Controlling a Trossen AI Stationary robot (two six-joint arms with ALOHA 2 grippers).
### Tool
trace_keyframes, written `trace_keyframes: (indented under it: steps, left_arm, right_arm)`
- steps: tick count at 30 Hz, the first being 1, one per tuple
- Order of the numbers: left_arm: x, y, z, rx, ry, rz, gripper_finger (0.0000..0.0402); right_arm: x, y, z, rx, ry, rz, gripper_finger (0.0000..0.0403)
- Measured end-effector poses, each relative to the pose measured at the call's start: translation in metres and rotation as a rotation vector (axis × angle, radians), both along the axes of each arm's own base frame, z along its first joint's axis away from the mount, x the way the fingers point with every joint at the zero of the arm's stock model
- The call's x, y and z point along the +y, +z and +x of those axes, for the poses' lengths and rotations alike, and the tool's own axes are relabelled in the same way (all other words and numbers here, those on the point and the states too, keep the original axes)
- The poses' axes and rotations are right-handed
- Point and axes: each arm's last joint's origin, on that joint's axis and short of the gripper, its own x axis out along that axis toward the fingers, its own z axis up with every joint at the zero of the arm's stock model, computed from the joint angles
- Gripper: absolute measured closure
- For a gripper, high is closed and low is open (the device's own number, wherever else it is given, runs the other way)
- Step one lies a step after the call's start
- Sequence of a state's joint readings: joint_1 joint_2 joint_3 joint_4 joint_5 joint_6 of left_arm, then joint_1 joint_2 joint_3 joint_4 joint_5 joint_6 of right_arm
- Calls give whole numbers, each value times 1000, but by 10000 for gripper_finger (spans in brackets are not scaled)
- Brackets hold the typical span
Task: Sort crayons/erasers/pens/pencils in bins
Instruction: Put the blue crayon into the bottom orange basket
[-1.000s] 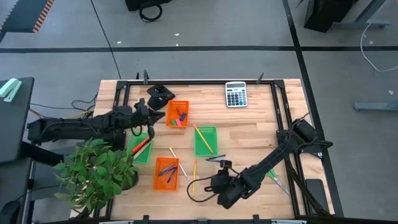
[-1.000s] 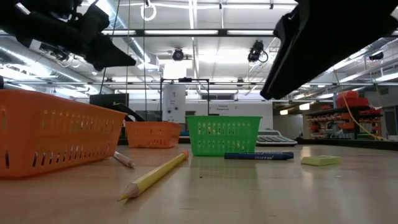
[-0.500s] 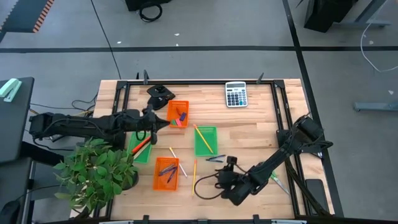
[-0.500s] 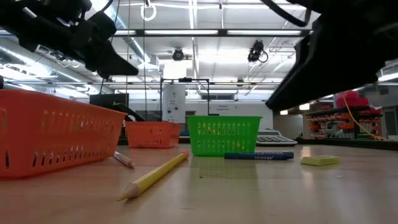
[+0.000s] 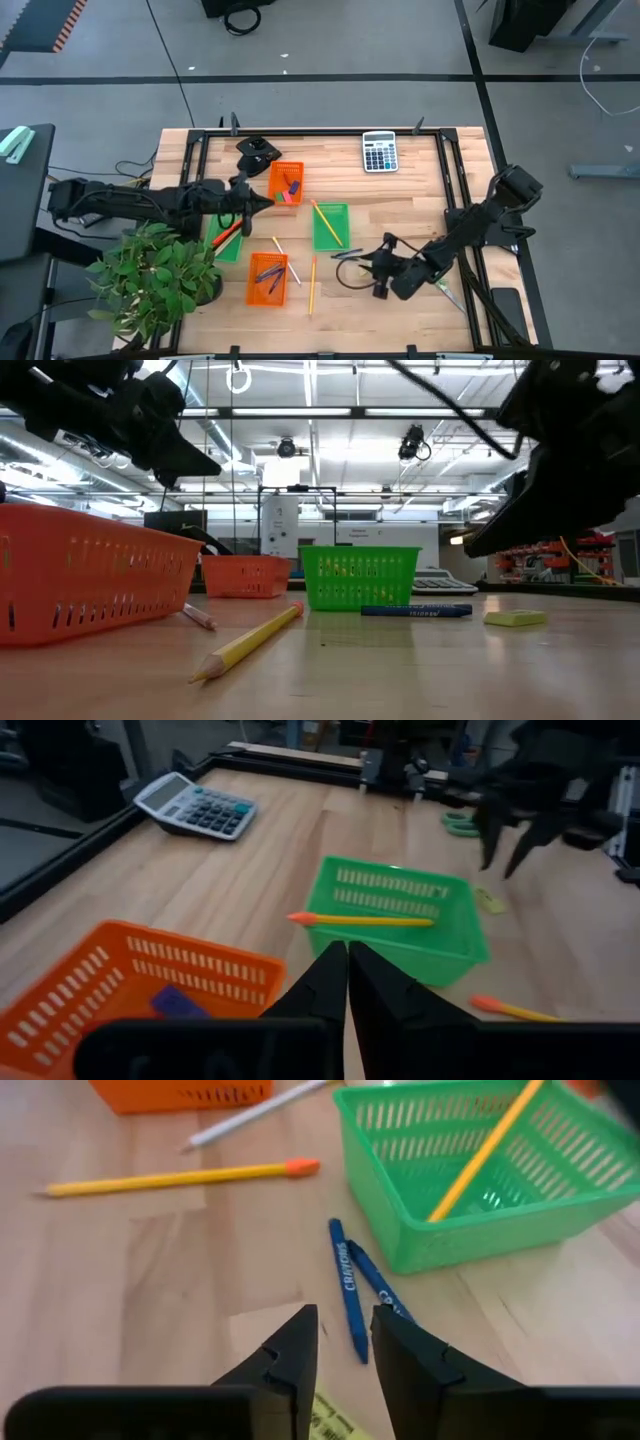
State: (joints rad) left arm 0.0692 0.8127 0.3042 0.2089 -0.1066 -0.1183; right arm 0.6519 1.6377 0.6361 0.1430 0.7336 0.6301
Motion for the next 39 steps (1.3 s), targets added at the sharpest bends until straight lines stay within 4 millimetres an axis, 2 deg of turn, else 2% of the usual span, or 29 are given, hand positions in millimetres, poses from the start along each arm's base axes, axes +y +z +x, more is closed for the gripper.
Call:
trace_keyframes:
  steps: [9, 14, 19, 29, 39]
  left_arm:
    - [-10, 0, 1, -4, -56, -1, 387]
    - [-10, 1, 1, -5, -48, 33, 378]
    - [-10, 1, 1, -4, -41, 41, 383]
    - [-9, 1, 1, -3, -46, 61, 379]
    - [-9, 2, 1, -5, -52, 83, 377]
  right_arm:
    - [-19, -22, 18, 124, 40, -61, 291]
    - [-24, -23, 23, 122, 49, -69, 300]
    - [-27, -22, 28, 120, 73, 2, 308]
    - [-27, -25, 25, 104, 50, 62, 313]
    - [-34, -36, 12, 98, 30, 103, 320]
